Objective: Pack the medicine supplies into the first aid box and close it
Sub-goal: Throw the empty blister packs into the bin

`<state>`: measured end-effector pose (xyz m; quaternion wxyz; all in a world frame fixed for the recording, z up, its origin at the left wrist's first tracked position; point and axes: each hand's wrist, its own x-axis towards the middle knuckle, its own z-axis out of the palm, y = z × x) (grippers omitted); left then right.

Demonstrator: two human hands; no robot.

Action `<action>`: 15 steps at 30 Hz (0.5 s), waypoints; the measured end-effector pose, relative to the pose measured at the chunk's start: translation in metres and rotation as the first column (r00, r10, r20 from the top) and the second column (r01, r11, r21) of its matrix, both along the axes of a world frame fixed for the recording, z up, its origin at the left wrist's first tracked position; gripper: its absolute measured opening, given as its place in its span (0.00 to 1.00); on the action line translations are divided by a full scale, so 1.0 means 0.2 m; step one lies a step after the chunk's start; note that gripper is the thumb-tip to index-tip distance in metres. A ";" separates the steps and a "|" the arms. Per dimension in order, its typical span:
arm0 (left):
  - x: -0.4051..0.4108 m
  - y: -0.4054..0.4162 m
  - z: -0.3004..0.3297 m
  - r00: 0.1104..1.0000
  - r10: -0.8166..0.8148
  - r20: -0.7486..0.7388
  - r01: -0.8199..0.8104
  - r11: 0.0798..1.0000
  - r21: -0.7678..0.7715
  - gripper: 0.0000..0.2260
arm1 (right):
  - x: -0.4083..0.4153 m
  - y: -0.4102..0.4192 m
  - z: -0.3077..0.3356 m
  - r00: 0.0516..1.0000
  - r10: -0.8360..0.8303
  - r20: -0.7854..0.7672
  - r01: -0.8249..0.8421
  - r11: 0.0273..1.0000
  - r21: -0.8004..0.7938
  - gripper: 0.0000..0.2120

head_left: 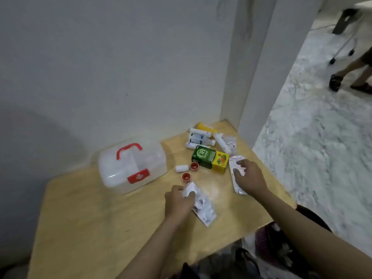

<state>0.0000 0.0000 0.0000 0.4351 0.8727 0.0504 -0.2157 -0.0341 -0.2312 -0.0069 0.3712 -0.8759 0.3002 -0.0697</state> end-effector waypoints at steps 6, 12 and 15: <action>-0.08 -0.09 -0.09 0.992 -0.103 -0.069 0.113 0.981 0.158 0.21 | -0.13 -0.03 -0.14 0.979 -0.108 -0.174 0.097 0.993 -0.074 0.19; -0.14 -0.15 -0.14 0.987 -0.155 0.031 0.146 0.970 0.194 0.22 | -0.16 -0.03 -0.18 0.969 -0.052 -0.242 0.023 0.992 -0.122 0.23; -0.17 -0.15 -0.15 0.989 -0.127 0.081 0.113 0.980 0.163 0.23 | -0.19 -0.04 -0.19 0.981 -0.059 -0.182 0.061 0.998 0.002 0.26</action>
